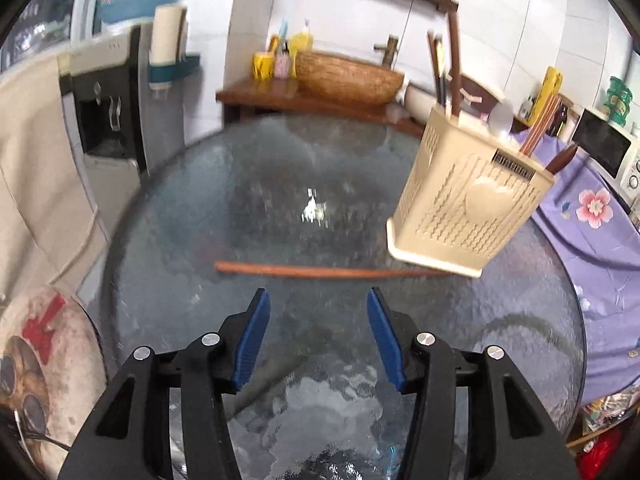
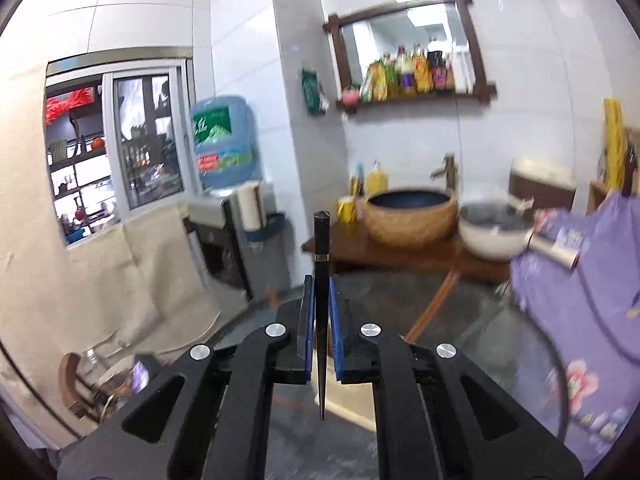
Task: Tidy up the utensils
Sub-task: 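Lower the black chopstick into the basket and open the right tool, then reach the right tool down to the brown chopstick on the table and grasp it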
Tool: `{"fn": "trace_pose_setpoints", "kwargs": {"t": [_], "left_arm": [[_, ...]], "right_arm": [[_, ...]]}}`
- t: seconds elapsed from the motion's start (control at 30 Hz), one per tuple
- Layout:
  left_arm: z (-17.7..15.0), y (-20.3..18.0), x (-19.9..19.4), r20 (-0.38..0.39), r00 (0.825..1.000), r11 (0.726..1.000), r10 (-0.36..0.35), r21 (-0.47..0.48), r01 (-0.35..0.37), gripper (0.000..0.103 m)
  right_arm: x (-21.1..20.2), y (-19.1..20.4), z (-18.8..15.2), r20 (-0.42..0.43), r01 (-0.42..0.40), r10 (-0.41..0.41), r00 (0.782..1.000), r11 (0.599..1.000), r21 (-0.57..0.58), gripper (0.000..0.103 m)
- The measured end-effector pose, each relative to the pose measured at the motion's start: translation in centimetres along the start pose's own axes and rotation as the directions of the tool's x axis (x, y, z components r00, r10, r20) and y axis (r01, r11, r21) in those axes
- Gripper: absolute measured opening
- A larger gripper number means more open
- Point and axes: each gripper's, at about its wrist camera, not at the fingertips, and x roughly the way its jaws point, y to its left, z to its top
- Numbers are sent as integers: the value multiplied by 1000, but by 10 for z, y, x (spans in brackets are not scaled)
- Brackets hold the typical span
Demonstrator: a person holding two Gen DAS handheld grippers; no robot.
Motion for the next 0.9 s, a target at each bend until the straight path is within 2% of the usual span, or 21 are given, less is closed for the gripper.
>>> {"fn": "trace_pose_setpoints", "kwargs": {"t": [0.1, 0.2, 0.33, 0.43, 0.53, 0.63, 0.8, 0.9], "left_arm": [[13, -6, -13, 69, 997, 1000, 16, 17, -17, 52], [32, -17, -23, 118, 993, 999, 7, 51, -13, 53], [71, -44, -36, 219, 975, 995, -29, 102, 6, 60], [93, -66, -34, 244, 968, 991, -51, 130, 19, 61], [98, -79, -30, 252, 966, 990, -62, 139, 27, 62], [85, -83, -19, 222, 971, 990, -92, 129, 64, 65], [55, -72, -2, 153, 986, 992, -64, 118, 46, 66], [41, -60, -1, 138, 989, 995, -48, 99, 35, 73]], "right_arm": [[6, -4, 21, 33, 28, -29, 999, 1000, 3, 8], [22, -7, 33, 52, 98, -97, 994, 995, -16, 8], [45, -12, 28, 30, 123, -122, 992, 992, -13, 8], [63, -15, 11, -7, 131, -131, 991, 991, -8, 8], [79, -19, -8, -45, 148, -149, 988, 989, -10, 8], [95, -26, -29, -87, 156, -155, 984, 988, 5, 8], [117, -31, -59, -157, 162, -159, 975, 987, 6, 8], [123, -30, -68, -164, 161, -159, 974, 987, 0, 8]]}}
